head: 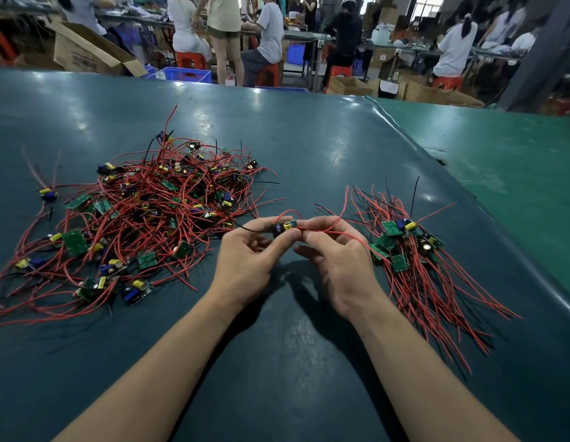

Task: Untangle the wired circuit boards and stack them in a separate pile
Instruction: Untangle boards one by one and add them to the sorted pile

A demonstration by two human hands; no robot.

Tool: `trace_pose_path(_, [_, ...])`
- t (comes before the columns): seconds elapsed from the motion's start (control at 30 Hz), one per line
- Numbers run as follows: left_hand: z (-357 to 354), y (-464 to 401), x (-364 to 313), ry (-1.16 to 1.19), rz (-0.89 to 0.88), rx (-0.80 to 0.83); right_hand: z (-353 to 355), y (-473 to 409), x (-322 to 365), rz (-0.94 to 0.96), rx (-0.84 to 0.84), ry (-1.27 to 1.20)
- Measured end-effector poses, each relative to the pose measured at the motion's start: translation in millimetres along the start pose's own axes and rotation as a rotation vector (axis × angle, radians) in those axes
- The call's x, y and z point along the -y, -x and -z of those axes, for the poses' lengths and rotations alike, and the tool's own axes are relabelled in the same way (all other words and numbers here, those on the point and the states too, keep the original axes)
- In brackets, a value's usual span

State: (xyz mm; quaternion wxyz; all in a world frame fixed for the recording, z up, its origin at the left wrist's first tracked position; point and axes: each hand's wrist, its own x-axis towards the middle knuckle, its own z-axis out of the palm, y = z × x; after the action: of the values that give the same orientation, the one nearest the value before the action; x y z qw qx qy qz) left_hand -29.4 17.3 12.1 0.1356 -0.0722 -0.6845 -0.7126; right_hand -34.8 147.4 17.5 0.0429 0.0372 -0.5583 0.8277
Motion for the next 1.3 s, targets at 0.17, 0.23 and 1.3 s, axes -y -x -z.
trace_pose_path(0.17, [4,-4,1,0.196,0.072,-0.126,-1,1,3,-0.046,0.045,-0.041])
trace_pose_path(0.23, [4,-5,1,0.353,0.145,-0.15,3,0,7,-0.046,0.054,-0.057])
trace_pose_path(1.3, [2,8,-5,0.227,0.399,0.37,10,-1,17,-0.338,0.153,0.025])
